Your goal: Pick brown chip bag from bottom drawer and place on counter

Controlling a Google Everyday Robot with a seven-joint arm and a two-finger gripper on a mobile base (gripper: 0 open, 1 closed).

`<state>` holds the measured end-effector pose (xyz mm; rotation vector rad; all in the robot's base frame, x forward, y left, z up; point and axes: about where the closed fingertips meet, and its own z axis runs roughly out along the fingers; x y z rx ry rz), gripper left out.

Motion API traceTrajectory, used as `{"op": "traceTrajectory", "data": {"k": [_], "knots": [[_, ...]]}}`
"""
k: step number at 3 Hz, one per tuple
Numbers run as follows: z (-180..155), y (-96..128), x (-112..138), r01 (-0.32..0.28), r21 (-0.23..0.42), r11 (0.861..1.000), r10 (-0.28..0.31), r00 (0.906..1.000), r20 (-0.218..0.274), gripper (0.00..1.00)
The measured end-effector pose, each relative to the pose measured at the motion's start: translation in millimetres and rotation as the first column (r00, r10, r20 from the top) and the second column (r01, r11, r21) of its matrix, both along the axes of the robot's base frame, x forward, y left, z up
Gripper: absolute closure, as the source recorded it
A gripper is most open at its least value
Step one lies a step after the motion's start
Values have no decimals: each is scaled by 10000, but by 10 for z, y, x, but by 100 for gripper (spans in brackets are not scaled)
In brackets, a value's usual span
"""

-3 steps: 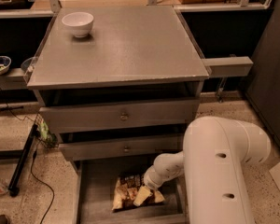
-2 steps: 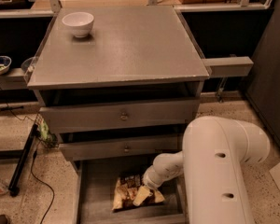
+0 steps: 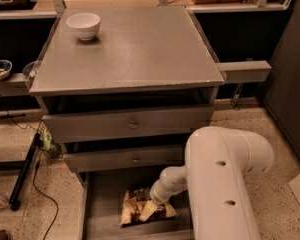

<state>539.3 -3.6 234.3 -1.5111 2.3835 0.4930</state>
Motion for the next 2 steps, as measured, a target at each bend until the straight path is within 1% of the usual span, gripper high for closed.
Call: {"op": "traceTrajectory", "data": {"k": [1,2], "knots": [[-138,38,181,346,327,9989,-343,9994,-95,0],[-170,27,200,330,311,9990,-330,9995,-4,0]]}}
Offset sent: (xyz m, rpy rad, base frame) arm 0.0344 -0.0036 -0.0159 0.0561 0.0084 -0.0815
